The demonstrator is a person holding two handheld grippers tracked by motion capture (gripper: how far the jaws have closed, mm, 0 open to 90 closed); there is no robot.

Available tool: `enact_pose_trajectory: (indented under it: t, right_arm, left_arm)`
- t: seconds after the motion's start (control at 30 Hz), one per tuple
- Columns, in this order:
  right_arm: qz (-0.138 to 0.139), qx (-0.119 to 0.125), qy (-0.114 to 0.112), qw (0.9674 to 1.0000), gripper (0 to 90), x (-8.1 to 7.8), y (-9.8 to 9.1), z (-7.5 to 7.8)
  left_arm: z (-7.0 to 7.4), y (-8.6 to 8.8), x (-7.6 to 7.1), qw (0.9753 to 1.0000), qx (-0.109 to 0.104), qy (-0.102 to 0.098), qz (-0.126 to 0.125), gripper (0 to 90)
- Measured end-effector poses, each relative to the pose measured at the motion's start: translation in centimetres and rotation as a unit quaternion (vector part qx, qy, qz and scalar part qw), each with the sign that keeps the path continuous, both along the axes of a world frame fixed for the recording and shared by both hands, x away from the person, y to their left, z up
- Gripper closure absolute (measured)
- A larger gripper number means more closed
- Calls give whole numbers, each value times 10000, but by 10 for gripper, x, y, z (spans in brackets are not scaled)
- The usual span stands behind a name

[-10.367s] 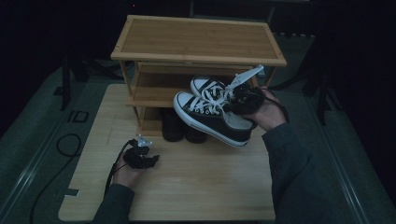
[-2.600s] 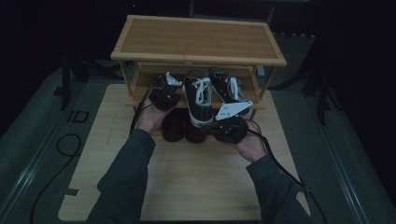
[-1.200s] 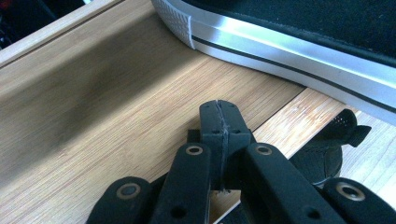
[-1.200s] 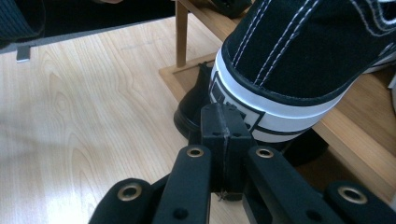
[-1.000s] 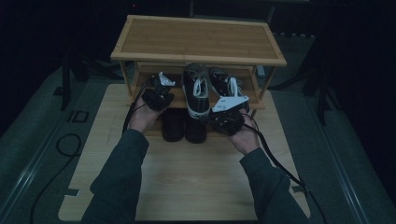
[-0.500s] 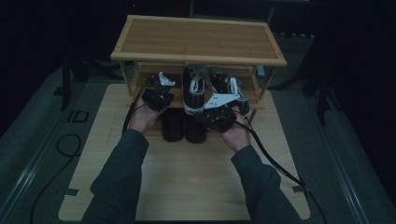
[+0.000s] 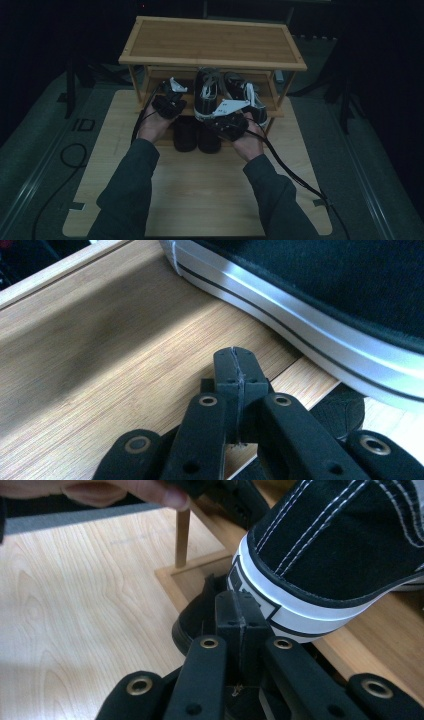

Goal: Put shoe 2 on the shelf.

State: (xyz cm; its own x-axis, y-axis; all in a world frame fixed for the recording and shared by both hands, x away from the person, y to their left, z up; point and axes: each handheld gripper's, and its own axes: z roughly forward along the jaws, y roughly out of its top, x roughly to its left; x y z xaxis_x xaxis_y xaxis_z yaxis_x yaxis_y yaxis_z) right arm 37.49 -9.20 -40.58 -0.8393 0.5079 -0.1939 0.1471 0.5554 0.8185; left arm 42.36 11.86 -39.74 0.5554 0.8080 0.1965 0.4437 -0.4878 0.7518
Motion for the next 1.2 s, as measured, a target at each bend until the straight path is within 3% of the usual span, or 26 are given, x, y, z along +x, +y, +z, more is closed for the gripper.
enact_pose_trajectory:
  t: [0.17,0.23,0.27,0.7,0.9,1.2]
  right_arm:
    - [-100,47,-44,9999,900,3,-1,-2]
    - [-333,11,-100,9994,900,6,-1,-3]
    - [-300,147,14,9994,900,9,-4,-4]
    - [-149,74,27,9999,900,12,5,-2]
    - [-163,156,-5,9997,900,12,9,-5]
    - [-219,64,-115,9997,900,11,14,-5]
  left_arm:
    - [0,0,0,10000,-3,-6,-3,900]
    - [0,0,0,10000,-20,0,-5,900]
    - [0,0,0,10000,-16,-1,-16,900]
    - [0,1,0,10000,-7,-9,-15,900]
    - [0,1,0,10000,0,-10,-7,900]
    - [0,1,0,10000,-10,-5,-4,900]
